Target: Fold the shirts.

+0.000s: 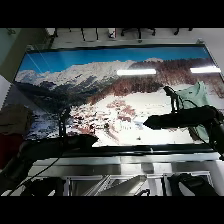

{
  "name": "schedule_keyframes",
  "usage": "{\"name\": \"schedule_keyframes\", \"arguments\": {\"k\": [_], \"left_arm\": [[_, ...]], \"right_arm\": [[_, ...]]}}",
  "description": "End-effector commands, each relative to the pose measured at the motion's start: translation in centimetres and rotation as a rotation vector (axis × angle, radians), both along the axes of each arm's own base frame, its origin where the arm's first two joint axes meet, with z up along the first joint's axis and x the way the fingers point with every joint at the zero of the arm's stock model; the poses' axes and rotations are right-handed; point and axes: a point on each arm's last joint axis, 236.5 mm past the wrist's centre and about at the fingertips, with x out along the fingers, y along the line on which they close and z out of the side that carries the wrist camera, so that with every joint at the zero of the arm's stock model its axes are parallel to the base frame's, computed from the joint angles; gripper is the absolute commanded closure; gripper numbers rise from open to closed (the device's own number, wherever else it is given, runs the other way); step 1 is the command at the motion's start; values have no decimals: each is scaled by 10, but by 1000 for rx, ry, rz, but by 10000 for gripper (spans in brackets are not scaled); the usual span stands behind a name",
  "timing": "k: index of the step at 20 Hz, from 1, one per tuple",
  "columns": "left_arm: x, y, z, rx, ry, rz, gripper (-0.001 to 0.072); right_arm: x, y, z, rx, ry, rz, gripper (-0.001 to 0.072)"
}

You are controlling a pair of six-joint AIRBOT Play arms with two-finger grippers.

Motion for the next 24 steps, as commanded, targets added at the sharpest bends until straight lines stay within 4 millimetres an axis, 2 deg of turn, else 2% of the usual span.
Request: {"name": "schedule_keyframes", "arguments": {"k": [1, 2, 3, 4, 5, 6, 7, 8, 10, 12, 13, 15, 17, 20, 22, 24], "left_arm": [[5, 9, -12, 72, -17, -9, 690], [9, 22, -13, 123, -27, -9, 689], [16, 43, -13, 203, -32, 5, 689], [26, 74, -12, 306, -34, 46, 690], [37, 110, -9, 419, -46, 101, 689], [54, 166, 0, 571, -67, 204, 624], [65, 209, 9, 673, -87, 300, 262], [72, 251, 18, 763, -103, 398, 0], [78, 327, 28, 929, -122, 536, 4], [82, 376, 16, 974, -68, 632, 4], [85, 398, 3, 980, -25, 677, 4], [93, 435, -30, 992, 38, 711, 4], [103, 457, -68, 996, 83, 691, 4], [127, 475, -114, 1014, 78, 642, 4], [144, 485, -130, 1020, 90, 618, 5], [151, 492, -142, 1017, 149, 603, 8]], "right_arm": [[0, 0, 0, 1, -1, 1, 694], [0, 0, 0, 1, 0, 1, 694], [0, 0, 0, 1, 0, 1, 694], [0, 0, 0, 1, 0, 1, 694], [0, 0, 0, 1, 0, 1, 694], [0, 0, 0, 1, 0, 1, 694], [0, 0, 0, 1, 0, 1, 694], [0, 0, 0, 1, -1, 1, 694], [0, 0, 0, 1, 0, 1, 694], [0, 0, 0, 1, 0, 1, 694], [0, 0, 0, 1, -1, 1, 694], [0, 0, 0, 1, 0, 1, 694], [0, 0, 0, 1, 0, 1, 694], [0, 0, 0, 0, -1, 1, 694], [0, 0, 0, 1, -1, 1, 694], [0, 0, 0, 0, -1, 1, 694]]}}
